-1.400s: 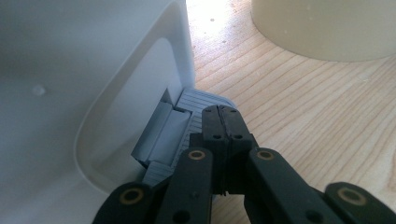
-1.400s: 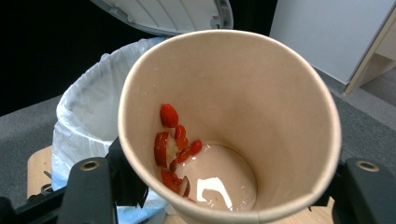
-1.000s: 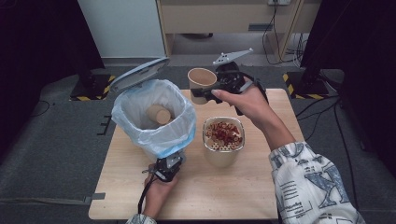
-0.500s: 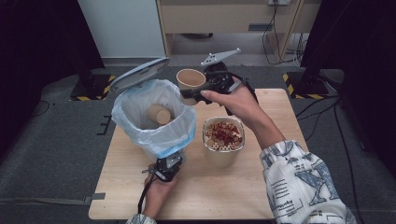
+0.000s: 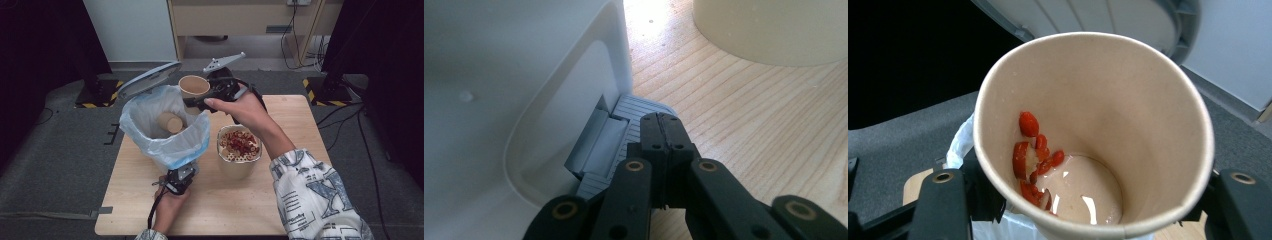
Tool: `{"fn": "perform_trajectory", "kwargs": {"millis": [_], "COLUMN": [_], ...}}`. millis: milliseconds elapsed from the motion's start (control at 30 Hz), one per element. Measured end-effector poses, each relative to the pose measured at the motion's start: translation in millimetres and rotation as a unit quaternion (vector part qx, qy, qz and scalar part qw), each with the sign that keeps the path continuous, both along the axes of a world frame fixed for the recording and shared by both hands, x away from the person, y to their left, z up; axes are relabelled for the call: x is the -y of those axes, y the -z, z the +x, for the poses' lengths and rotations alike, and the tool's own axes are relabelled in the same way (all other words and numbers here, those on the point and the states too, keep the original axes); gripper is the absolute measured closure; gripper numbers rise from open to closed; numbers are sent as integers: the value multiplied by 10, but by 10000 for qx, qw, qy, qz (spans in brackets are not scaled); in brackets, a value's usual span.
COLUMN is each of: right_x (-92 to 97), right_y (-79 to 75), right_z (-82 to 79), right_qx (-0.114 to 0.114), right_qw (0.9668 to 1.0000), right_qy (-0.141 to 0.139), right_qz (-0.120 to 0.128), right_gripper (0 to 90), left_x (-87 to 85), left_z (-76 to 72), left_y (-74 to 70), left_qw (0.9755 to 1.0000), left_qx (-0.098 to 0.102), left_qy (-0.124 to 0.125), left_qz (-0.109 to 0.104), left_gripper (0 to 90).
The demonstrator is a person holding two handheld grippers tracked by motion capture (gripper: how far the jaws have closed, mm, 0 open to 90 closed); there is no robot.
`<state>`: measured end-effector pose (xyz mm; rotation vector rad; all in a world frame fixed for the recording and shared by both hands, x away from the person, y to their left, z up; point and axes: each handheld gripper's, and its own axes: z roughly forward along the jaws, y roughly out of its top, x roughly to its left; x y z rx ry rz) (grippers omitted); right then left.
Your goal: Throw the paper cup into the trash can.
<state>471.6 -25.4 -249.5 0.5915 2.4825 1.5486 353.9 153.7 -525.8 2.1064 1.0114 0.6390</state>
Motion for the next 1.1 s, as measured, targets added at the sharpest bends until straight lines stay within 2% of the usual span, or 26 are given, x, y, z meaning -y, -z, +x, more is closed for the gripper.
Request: {"fn": "perform_trajectory", "kwargs": {"millis": [633, 1100], "right_x": [-223, -255], "right_y": [116, 168], "right_z": [-5, 7], "right_qx": [-28, -48], "right_qw": [9998, 9999], "right_qy": [-145, -142], "right_qz": [-103, -87], "right_gripper": [326, 322], "left_x": [0, 0], "left_z": [0, 0], "left_y": [0, 0], "left_qw": [10000, 10000], "left_qx": [-2, 1], "left_qy": [1, 2], "left_qz": [-3, 1], "left_gripper": [889, 889]}}
